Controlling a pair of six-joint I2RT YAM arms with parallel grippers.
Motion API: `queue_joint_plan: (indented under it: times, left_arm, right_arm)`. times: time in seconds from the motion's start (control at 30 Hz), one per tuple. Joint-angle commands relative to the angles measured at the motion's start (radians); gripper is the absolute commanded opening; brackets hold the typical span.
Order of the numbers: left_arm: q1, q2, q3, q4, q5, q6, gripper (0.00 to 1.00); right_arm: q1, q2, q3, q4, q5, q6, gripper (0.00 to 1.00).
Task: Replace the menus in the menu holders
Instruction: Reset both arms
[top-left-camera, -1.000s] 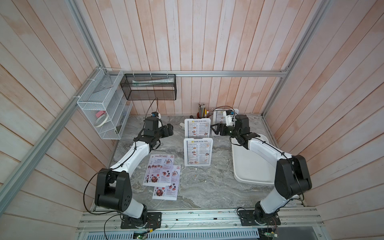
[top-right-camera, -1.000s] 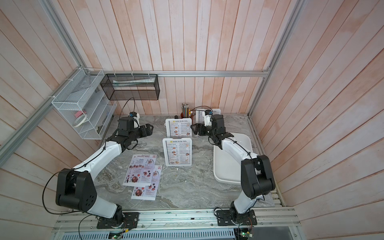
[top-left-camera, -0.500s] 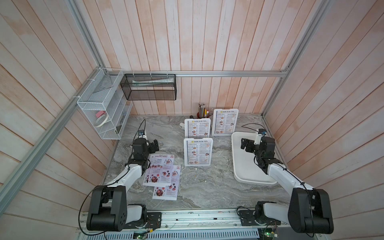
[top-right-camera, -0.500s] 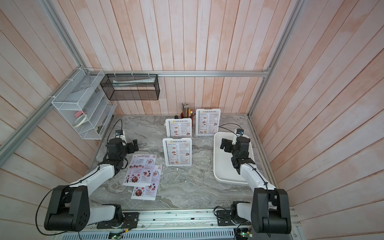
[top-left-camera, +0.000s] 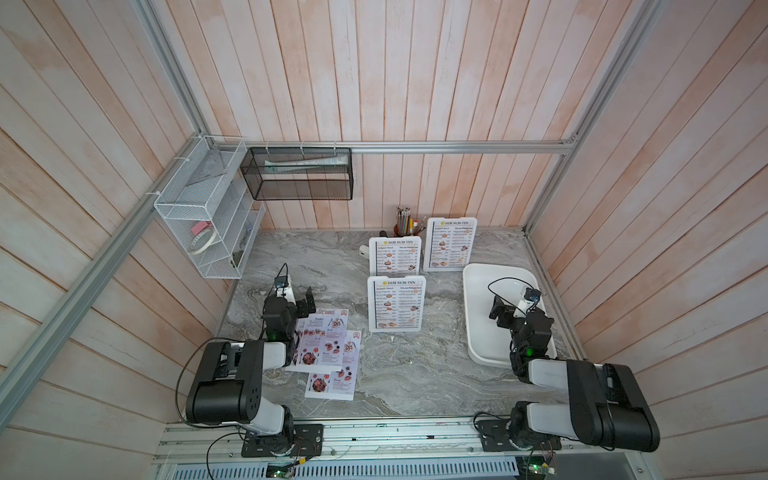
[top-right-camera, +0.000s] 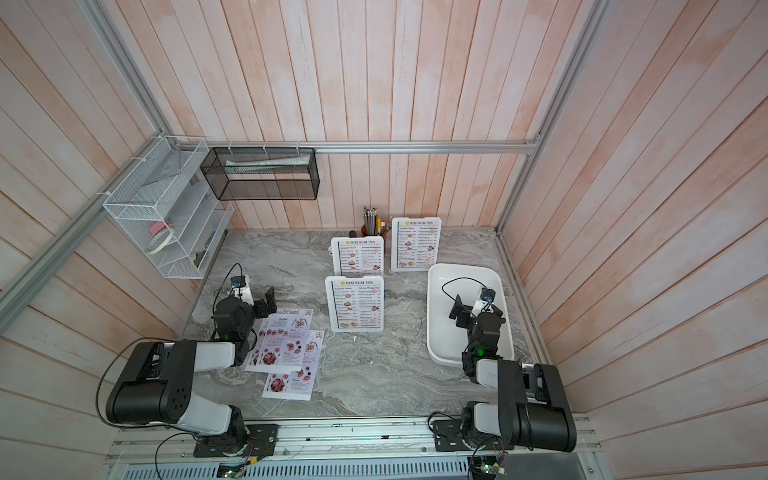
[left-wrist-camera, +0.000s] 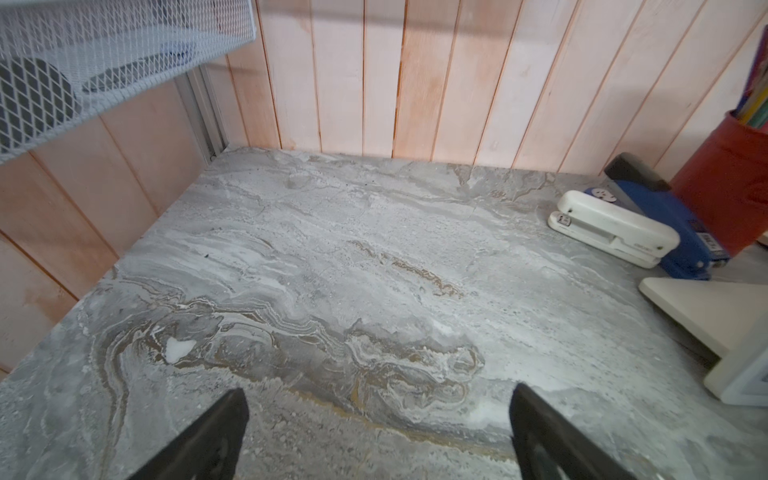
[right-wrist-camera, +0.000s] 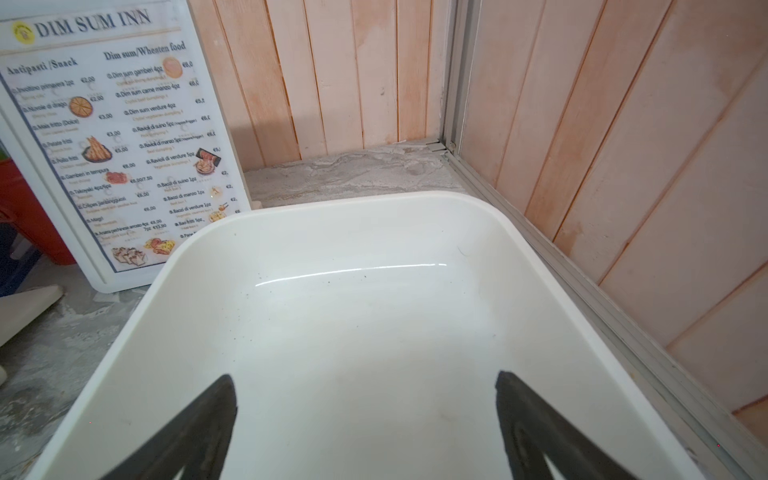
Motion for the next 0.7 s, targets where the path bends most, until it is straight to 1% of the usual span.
queue_joint_plan:
  times: [0.0,0.03,0.1,0.13,0.17,0.23,0.27,0.3,0.4,0.47,0.57,0.67]
  left_arm:
    - [0.000,0.046,-0.070,0.258,0.007,0.018,1.00]
    - [0.000,0.022,-0.051,0.189,-0.006,0.009,1.00]
    - [-0.009,0.047,-0.060,0.257,-0.023,0.019,1.00]
    - [-0.009,0.041,-0.055,0.227,-0.023,0.018,1.00]
    - [-0.011,0.032,-0.050,0.208,-0.025,0.015,1.00]
    - [-0.013,0.045,-0.061,0.246,-0.025,0.019,1.00]
    - [-0.012,0.037,-0.057,0.228,-0.023,0.016,1.00]
    - [-0.012,0.040,-0.059,0.240,-0.024,0.017,1.00]
    - [-0.011,0.043,-0.059,0.243,-0.024,0.019,1.00]
    - [-0.012,0.041,-0.059,0.238,-0.023,0.017,1.00]
    - [-0.011,0.042,-0.058,0.241,-0.026,0.018,1.00]
    - [-0.013,0.043,-0.059,0.240,-0.024,0.017,1.00]
  right_arm:
    - [-0.005,0.069,0.017,0.180,-0.066,-0.044,0.98]
    - [-0.001,0.107,0.008,0.227,-0.103,-0.060,0.98]
    - [0.017,0.194,-0.017,0.377,-0.091,-0.074,0.98]
    - [0.019,0.217,-0.025,0.433,-0.084,-0.067,0.98]
    - [0.018,0.195,-0.013,0.368,-0.083,-0.076,0.98]
    - [0.018,0.162,0.036,0.222,-0.062,-0.074,0.98]
    - [0.021,0.163,0.044,0.208,-0.042,-0.067,0.98]
    - [0.026,0.175,0.048,0.221,-0.015,-0.056,0.98]
    - [0.031,0.191,0.028,0.283,-0.015,-0.062,0.98]
    - [0.040,0.187,0.010,0.311,-0.039,-0.084,0.98]
    - [0.043,0.190,0.029,0.277,-0.006,-0.075,0.98]
    - [0.044,0.186,-0.005,0.337,-0.012,-0.076,0.98]
